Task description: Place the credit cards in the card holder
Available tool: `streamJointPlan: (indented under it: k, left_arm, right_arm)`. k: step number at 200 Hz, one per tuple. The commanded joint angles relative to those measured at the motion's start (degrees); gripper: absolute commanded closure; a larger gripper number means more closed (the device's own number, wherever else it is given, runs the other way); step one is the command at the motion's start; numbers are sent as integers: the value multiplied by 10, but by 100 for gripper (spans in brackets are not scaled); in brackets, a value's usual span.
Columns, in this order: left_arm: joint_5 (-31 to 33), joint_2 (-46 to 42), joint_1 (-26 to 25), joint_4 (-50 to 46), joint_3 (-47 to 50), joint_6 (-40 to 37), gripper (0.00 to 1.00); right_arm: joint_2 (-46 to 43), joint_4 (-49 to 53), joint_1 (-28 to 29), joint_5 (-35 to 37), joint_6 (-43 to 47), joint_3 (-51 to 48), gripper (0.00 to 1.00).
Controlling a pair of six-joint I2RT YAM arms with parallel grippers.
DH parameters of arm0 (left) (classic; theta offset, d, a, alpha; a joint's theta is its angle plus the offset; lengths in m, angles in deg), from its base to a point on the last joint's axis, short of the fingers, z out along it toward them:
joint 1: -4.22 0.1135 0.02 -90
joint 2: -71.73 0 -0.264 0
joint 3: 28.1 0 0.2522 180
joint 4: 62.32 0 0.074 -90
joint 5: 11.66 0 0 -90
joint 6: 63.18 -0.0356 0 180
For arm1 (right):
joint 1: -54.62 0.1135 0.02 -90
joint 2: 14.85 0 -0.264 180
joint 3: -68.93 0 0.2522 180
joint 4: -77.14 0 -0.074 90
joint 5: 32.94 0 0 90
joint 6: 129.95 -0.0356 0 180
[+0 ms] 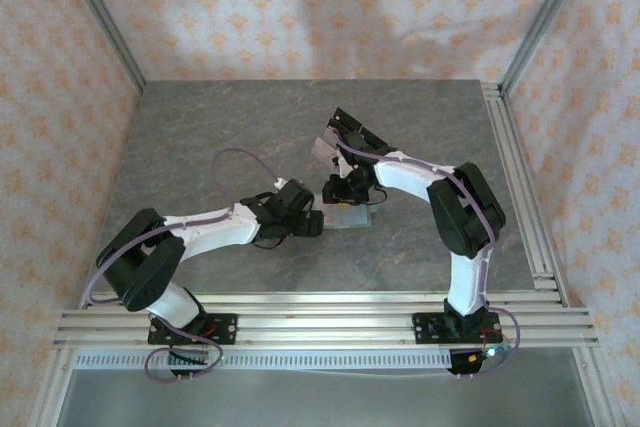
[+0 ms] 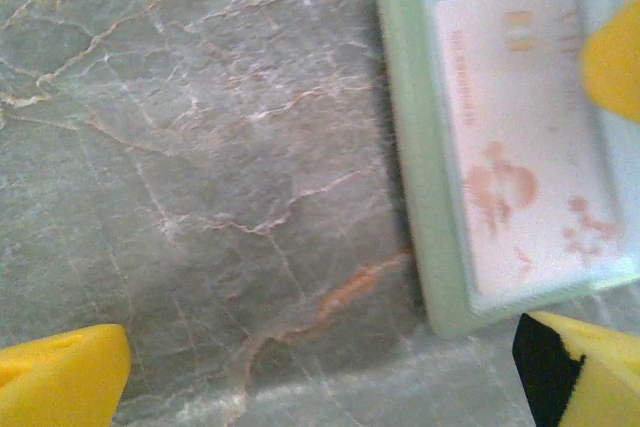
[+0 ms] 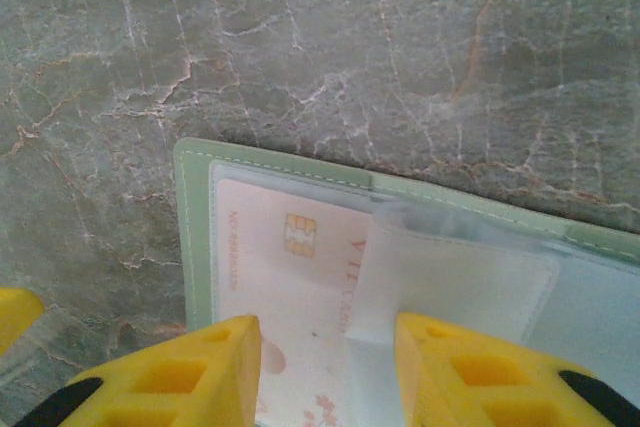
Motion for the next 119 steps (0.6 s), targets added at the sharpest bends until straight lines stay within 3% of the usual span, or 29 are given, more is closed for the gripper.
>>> streamJointPlan:
  k: [1, 119]
  left_arm:
    - [28, -29, -6, 25, 13, -4, 0]
    - [30, 52, -38, 45, -64, -6, 0]
  right_arm:
    - [8, -8, 4, -2, -7, -14, 61]
    - [1, -24, 5, -7, -11, -32, 61]
